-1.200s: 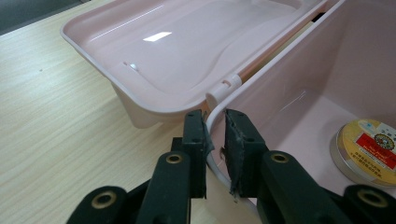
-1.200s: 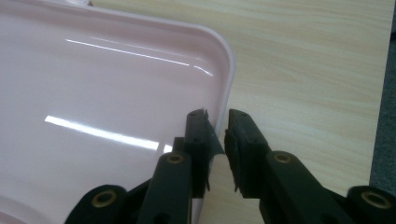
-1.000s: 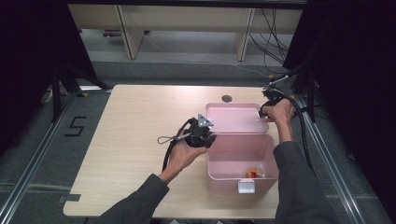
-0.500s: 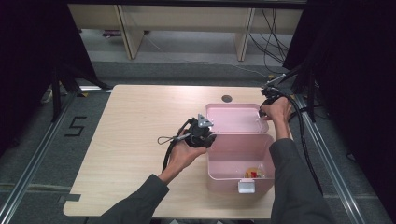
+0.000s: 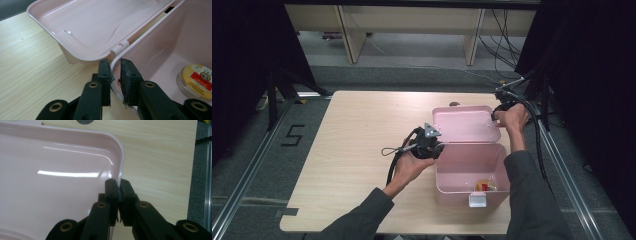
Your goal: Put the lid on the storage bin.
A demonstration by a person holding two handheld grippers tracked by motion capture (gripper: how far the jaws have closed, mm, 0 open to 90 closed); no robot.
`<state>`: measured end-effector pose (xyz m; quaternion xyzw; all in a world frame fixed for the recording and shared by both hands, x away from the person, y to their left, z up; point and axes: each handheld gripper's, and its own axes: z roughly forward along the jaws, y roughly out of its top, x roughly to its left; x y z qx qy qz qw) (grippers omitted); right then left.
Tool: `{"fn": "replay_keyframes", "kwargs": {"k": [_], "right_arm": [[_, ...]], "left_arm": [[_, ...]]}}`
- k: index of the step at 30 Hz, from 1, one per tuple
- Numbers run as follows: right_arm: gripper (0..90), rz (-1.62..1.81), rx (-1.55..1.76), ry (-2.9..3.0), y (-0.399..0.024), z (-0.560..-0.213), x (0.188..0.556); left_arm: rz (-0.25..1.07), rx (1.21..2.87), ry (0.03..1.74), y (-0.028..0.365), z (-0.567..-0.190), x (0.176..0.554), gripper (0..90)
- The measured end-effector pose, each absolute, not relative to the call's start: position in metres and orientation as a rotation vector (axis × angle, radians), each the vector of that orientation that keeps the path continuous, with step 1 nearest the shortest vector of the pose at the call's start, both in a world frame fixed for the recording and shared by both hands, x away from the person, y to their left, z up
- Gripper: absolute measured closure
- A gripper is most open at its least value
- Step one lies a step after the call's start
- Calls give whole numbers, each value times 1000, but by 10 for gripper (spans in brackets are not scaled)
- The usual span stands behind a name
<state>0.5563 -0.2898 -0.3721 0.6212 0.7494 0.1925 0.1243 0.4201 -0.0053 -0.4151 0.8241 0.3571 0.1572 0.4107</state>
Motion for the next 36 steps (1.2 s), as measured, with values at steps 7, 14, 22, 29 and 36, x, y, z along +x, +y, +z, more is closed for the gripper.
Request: {"fn": "replay_keyframes", "kwargs": {"k": [7,14,22,29,36], "right_arm": [[874,657,1713,2158,-297,-358,544],[877,764,1650,2102,-305,-339,525],[882,864,1574,2056,-308,-323,503],[884,913,1552,2041,-308,-312,481],[887,959,1460,2035,-311,-305,463]], "left_arm": [[399,2068,903,-8,-415,418,783],[411,2051,915,-10,-416,416,783],[404,2035,920,-9,-417,415,783],[414,2021,932,-8,-418,413,783],[428,2021,934,-7,-419,413,782]]}}
